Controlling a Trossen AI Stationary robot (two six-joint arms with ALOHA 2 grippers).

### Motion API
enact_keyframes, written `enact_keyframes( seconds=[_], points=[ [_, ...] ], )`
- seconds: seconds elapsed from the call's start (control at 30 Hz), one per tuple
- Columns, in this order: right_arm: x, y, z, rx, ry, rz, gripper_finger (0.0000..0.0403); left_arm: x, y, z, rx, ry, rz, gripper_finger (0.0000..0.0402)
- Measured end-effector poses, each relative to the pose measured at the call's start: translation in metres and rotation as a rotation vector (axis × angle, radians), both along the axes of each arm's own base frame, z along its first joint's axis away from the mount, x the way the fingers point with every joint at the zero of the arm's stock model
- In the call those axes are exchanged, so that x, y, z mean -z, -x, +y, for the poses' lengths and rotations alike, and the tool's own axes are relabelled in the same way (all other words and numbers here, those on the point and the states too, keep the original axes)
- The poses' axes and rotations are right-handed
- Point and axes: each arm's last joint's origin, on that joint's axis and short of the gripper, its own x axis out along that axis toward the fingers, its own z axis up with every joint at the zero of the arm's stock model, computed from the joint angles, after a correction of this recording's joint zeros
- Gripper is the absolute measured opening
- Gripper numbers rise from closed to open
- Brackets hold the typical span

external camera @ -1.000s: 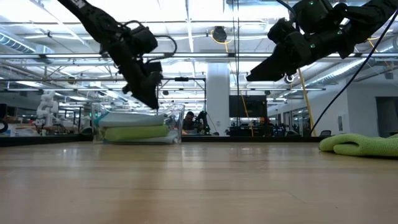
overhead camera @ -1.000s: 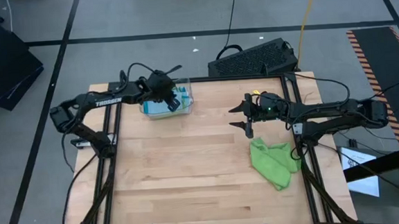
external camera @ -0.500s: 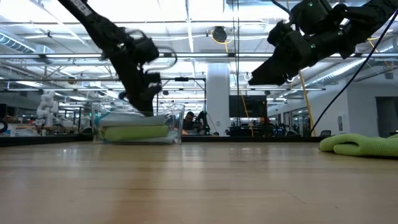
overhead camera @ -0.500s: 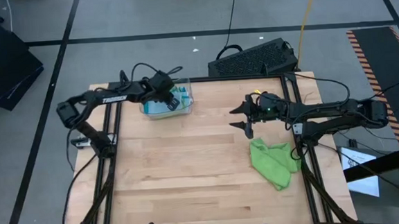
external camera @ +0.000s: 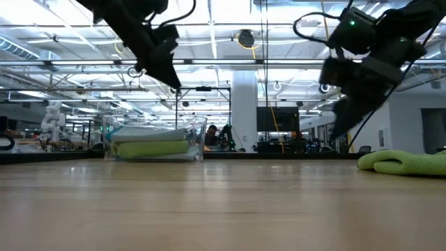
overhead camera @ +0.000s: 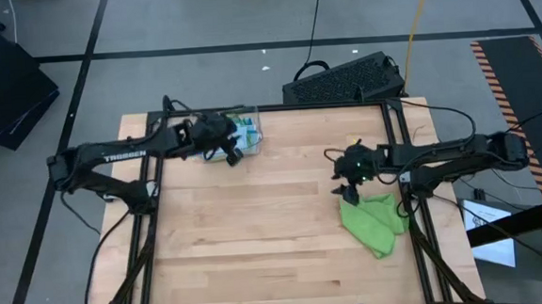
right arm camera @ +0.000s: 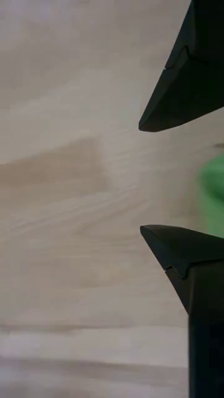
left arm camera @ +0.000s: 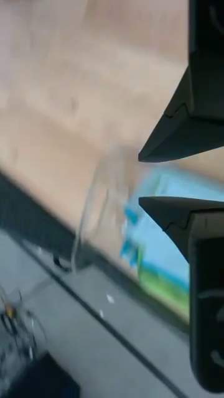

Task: Fold microfiber towels
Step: Fold the green microfiber cloth

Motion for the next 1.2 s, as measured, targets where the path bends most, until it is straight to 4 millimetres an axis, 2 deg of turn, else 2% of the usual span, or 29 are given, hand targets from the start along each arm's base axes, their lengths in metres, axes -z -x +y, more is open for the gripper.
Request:
enact_keyframes(
  seconds=[0.2,0.33,0.47,0.73,0.87,1.0,1.2],
  points=[
    [0.002,0.018,0.015,0.059,0.098,0.169,0.0249,0.004,-0.016,-0.059,0.129,0.043,-0.028,0.0101],
    [-0.002,0.023,0.025,0.06,0.101,0.159,0.0249,0.001,-0.018,-0.098,0.126,0.014,-0.081,0.0101],
    [-0.006,0.024,0.037,0.037,0.067,0.12,0.0249,-0.001,-0.015,-0.125,0.099,0.0,-0.138,0.0102],
    [-0.006,0.028,0.061,0.048,0.031,0.12,0.0249,-0.002,-0.007,-0.167,0.181,0.021,-0.18,0.0102],
    [-0.006,0.031,0.067,0.1,0.034,0.118,0.0249,-0.002,-0.001,-0.185,0.233,0.037,-0.188,0.0102],
    [-0.003,0.033,0.07,0.177,0.098,0.121,0.0249,0.012,-0.002,-0.205,0.206,-0.011,-0.176,0.0102],
    [0.025,0.046,0.072,0.173,0.124,0.192,0.0249,0.025,-0.007,-0.217,0.217,-0.038,-0.159,0.0102]
  ],
)
